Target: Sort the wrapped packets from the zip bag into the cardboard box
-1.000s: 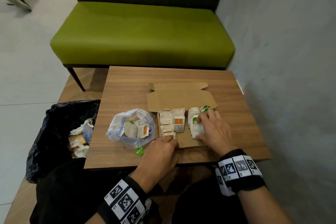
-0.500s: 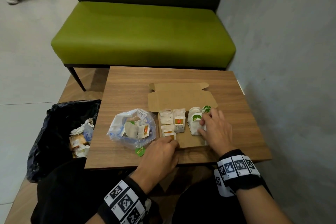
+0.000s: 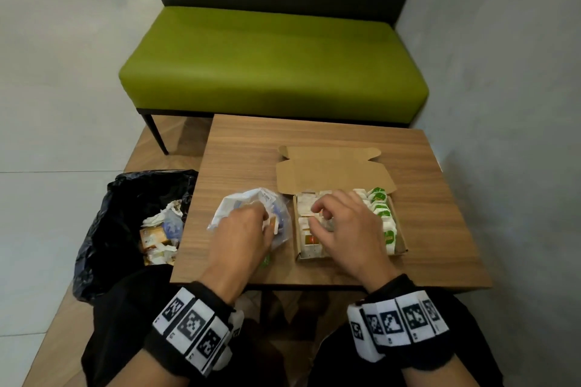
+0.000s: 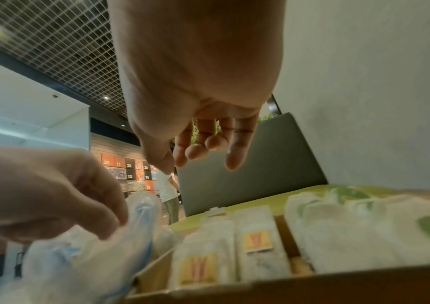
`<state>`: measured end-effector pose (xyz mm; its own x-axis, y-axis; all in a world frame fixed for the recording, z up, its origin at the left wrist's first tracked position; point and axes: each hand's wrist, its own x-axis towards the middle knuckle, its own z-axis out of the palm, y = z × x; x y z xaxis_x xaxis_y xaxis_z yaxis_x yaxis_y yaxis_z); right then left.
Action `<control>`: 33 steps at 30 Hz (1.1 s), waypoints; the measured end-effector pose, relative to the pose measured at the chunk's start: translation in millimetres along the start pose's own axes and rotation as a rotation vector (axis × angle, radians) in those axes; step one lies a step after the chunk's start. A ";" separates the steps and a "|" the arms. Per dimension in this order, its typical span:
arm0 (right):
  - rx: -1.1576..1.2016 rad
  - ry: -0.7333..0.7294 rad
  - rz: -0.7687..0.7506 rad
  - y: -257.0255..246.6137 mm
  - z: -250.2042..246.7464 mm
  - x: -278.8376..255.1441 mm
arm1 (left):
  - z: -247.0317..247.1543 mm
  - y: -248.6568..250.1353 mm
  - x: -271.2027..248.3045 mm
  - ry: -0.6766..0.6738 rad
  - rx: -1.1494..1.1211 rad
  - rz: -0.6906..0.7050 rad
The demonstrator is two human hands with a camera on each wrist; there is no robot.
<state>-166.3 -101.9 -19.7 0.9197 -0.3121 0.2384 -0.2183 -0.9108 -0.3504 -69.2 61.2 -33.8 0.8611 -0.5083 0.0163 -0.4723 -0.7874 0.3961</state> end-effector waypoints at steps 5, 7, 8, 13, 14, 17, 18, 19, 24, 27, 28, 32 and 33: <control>-0.026 -0.219 0.046 -27.9 13.3 4.3 | 18.2 -1.0 5.9 -0.121 0.132 0.015; -0.030 -0.252 0.047 -33.6 18.6 5.3 | 24.3 -3.2 7.1 -0.131 0.135 0.037; -0.032 -0.265 0.049 -35.2 21.3 5.7 | 26.3 -4.5 7.4 -0.138 0.144 0.038; 0.089 -0.267 0.148 -33.2 27.1 9.5 | 28.8 -2.7 6.8 -0.109 0.206 0.054; 0.127 -0.263 0.173 -32.6 27.0 10.1 | 28.9 -2.2 6.2 -0.102 0.217 0.053; 0.199 -0.255 0.210 -31.2 27.7 10.0 | 29.8 -2.0 3.4 -0.118 0.236 0.049; 0.210 -0.254 0.215 -31.2 28.2 9.5 | 30.1 -2.1 3.1 -0.123 0.235 0.053; 0.219 -0.251 0.221 -30.9 29.4 8.8 | 29.7 -1.9 2.7 -0.120 0.233 0.056; 0.258 -0.221 0.243 -32.2 33.9 7.0 | 28.7 3.2 0.0 -0.064 0.195 0.034; 0.218 -0.193 0.223 -33.7 32.3 7.8 | 27.0 2.6 -3.7 -0.044 0.134 0.032; 0.192 -0.171 0.215 -33.5 33.0 8.2 | 24.3 1.6 -5.3 -0.032 0.110 0.022; 0.120 -0.112 0.220 -32.8 38.1 7.9 | 0.5 -3.6 -14.9 0.079 -0.115 -0.064; 0.109 -0.113 0.213 -33.4 38.9 7.8 | -6.7 -4.8 -17.3 0.101 -0.228 -0.095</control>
<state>-139.1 -63.5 -41.3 0.8886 -0.4562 0.0478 -0.3804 -0.7911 -0.4790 -80.5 76.1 -29.8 0.9196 -0.3889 0.0562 -0.3433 -0.7256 0.5964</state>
